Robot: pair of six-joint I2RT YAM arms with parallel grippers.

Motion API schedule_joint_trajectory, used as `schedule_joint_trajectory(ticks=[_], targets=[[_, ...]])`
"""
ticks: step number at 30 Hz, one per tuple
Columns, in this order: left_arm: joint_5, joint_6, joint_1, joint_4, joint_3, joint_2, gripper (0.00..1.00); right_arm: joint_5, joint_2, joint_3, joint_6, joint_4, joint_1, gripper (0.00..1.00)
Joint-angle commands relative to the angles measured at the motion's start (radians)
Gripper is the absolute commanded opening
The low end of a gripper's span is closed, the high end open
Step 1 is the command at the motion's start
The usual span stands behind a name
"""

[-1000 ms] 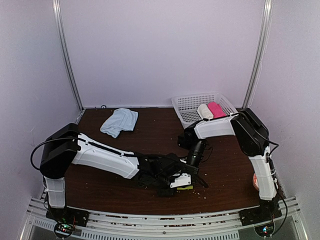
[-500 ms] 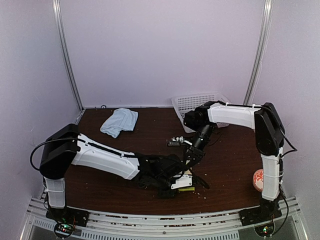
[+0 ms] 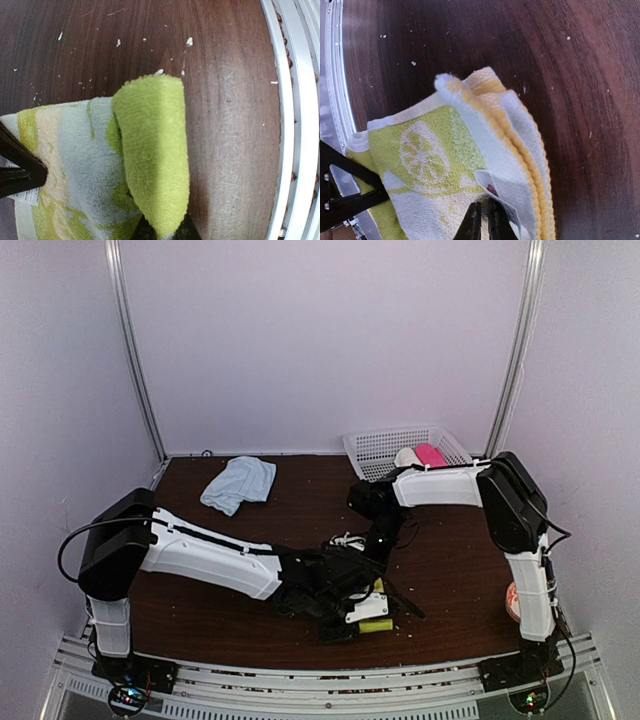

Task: Roll the towels
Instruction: Roll the towel at the center of the board.

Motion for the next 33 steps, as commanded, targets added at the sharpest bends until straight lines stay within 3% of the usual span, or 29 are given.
schedule_joint_trajectory(ticks=[1,6,13,22,27,30,33], targets=[[0.134,-0.049,-0.005,-0.030,0.069,-0.026,0.05,0.149,0.043,0.003,0.047,0.116,0.020,0.07],[0.312,-0.102,0.022,-0.070,0.131,0.036,0.06,0.110,0.052,0.021,0.038,0.109,0.020,0.07],[0.411,-0.157,0.101,0.038,0.033,0.061,0.05,0.028,-0.027,0.044,-0.004,0.055,0.012,0.09],[0.526,-0.216,0.141,0.108,-0.005,0.131,0.05,-0.145,-0.149,0.263,-0.051,-0.142,-0.097,0.14],[0.593,-0.272,0.184,0.147,-0.037,0.143,0.05,-0.194,-0.343,0.305,-0.036,-0.167,-0.201,0.16],[0.681,-0.342,0.226,0.158,-0.041,0.177,0.06,-0.231,-0.590,0.149,-0.116,-0.093,-0.188,0.28],[0.746,-0.388,0.253,0.135,-0.010,0.220,0.07,-0.160,-0.824,-0.078,-0.156,0.030,-0.117,0.35]])
